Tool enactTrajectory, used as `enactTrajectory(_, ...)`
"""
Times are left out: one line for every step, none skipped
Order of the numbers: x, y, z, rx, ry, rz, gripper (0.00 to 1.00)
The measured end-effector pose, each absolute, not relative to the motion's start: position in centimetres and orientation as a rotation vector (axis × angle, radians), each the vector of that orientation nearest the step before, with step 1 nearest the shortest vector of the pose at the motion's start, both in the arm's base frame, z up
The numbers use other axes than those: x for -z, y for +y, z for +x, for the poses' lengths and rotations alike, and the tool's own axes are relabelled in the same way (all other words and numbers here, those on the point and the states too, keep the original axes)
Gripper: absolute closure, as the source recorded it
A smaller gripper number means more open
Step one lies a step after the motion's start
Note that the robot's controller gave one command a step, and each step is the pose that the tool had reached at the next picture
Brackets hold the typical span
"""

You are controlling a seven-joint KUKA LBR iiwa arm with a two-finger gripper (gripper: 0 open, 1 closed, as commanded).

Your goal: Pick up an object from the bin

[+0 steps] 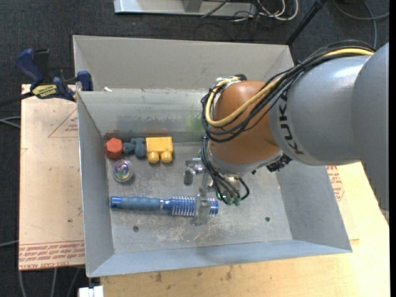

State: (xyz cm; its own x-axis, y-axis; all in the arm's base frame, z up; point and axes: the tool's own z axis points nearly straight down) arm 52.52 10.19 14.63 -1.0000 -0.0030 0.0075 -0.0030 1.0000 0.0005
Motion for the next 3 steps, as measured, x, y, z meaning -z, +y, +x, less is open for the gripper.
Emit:
enactTrajectory(-6.5, 10.6, 53.7, 0.000, -3.136, 0.041, 0.00)
enactTrajectory(-6.9, 10.6, 53.8, 0.002, -3.140, 0.040, 1.00)
enactTrajectory(-24.4, 11.8, 52.3, 0.003, -3.149, 0.066, 1.00)
